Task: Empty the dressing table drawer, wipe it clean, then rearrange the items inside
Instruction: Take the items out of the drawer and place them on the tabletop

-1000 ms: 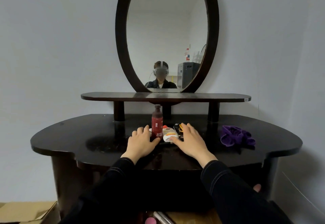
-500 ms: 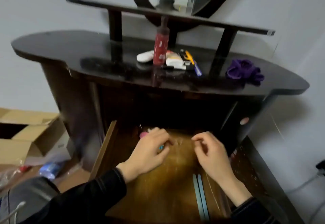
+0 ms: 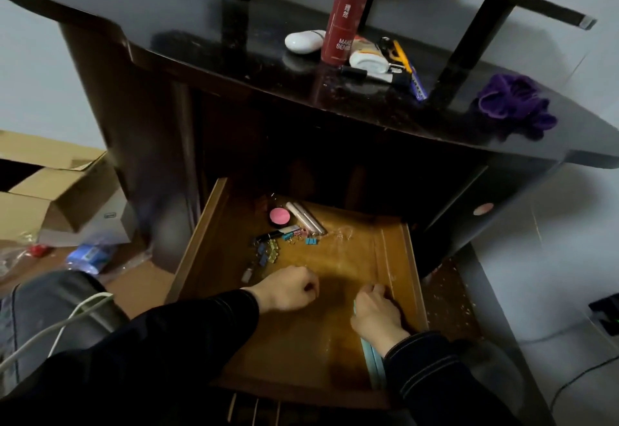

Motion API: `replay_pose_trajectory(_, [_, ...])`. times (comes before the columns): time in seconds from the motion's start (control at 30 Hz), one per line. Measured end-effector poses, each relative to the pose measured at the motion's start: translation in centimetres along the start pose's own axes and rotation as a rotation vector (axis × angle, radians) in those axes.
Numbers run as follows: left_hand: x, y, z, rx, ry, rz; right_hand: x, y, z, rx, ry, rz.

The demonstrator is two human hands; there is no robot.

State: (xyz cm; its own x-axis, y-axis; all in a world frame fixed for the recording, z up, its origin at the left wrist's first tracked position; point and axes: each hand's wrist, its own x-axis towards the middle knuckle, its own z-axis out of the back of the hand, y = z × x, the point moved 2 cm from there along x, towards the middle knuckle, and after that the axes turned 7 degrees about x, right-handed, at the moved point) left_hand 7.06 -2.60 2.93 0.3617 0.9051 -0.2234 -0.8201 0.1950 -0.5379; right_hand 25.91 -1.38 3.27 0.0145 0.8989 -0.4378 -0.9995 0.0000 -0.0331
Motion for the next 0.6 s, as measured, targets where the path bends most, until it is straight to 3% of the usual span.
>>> replay_pose_trajectory(0.13, [0.0, 0.1, -0.3, -0.014, 0.032, 0.024, -0.2, -0.7, -0.4, -0.051, 0.035, 0.032])
replay_pose_trajectory(0.3, [0.2, 0.1, -0.4, -0.076, 0.057, 0.071, -0.1, -0.5, -0.1, 0.149, -0.005, 0.113])
replay_pose_trajectory(0.4, [0.4, -0.1, -0.2, -0.28, 0.144, 0.163, 0.3, -0.4, 1.4, 0.525, -0.096, 0.154])
replay_pose_trajectory(0.5, [0.0, -0.5, -0.2, -0.544, 0.236, 0.212, 0.5, 0.6, 3.0, 1.055, -0.037, 0.205])
replay_pose_trajectory(0.6, [-0.5, -0.7, 0.0, -0.78, 0.279, 0.146, 0.8, 2.2, 4.1, 1.292, 0.024, 0.273])
